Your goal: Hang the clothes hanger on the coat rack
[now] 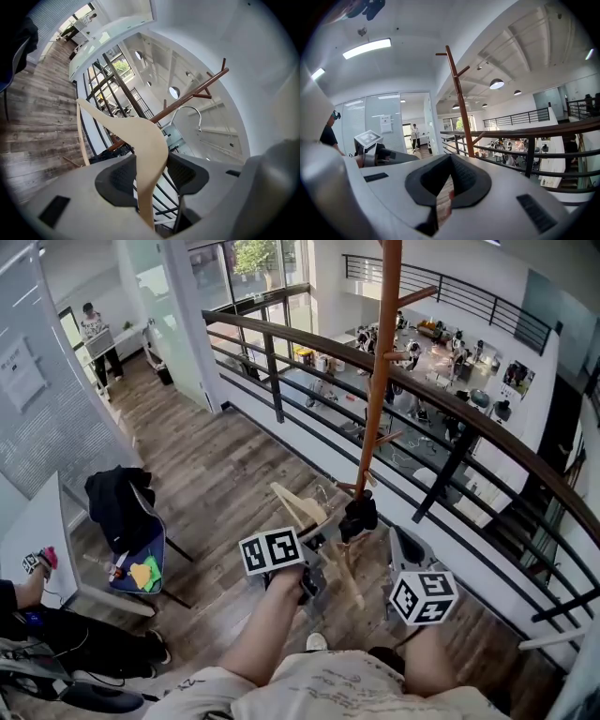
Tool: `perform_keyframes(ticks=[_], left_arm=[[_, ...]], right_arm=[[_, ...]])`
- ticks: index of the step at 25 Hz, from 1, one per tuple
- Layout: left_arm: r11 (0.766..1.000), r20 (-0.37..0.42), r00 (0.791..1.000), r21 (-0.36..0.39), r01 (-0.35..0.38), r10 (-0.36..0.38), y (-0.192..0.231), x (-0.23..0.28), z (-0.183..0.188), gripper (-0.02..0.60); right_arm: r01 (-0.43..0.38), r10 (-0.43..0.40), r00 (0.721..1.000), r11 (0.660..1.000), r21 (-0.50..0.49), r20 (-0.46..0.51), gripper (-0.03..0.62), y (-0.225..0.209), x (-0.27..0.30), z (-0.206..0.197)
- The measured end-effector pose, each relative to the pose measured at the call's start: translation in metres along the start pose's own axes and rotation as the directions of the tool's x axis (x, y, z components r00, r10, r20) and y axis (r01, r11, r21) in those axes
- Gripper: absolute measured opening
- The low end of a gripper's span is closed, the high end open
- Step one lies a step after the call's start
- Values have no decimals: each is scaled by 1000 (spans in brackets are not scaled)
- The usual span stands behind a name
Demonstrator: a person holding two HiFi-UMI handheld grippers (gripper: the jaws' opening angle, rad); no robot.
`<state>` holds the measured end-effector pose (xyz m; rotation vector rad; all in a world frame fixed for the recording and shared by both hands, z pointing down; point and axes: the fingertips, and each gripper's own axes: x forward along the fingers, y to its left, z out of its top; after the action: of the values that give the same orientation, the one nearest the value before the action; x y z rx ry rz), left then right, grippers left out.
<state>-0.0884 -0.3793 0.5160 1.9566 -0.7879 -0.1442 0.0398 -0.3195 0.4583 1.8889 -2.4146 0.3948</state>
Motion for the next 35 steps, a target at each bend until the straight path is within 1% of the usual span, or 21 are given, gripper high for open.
perform_keyframes(ticks=[3, 7, 11, 15, 18, 20, 27, 31, 35], left_arm=[[1000, -2, 1000, -4, 0, 0, -3, 9, 2, 212], [1000, 24, 1000, -8, -6, 7, -14, 17, 8, 212], [999, 82, 996, -11, -31, 32, -25, 22, 15, 212], [999, 163, 986, -23, -43, 46, -41, 34, 21, 212], [998, 213, 975, -43, -51, 59, -54, 45, 25, 212], [997, 231, 971, -46, -61, 70, -64, 54, 27, 212], [994, 266, 958, 2, -109, 104, -99, 80, 45, 212], [993, 293, 950, 19, -115, 105, -125, 94, 56, 212], [990, 326, 939, 54, -131, 107, -151, 108, 63, 212]], right_arm=[[-1, 1, 1000, 1000, -1, 7, 0, -9, 3, 5], [-21, 21, 1000, 1000, 10, 3, 0, -26, 9, 13], [-53, 53, 999, 999, -2, 10, 0, -42, 7, 27], [-79, 79, 997, 997, -4, 13, 0, -66, 8, 36], [-106, 106, 994, 994, 25, 14, 0, -86, 4, 41], [-115, 114, 993, 992, 51, 20, 0, -102, 2, 45], [-79, 77, 996, 994, 76, 34, 0, -154, -3, 43], [-74, 71, 996, 994, 79, 44, 0, -174, -6, 49], [-71, 67, 996, 994, 80, 55, 0, -198, -11, 53]])
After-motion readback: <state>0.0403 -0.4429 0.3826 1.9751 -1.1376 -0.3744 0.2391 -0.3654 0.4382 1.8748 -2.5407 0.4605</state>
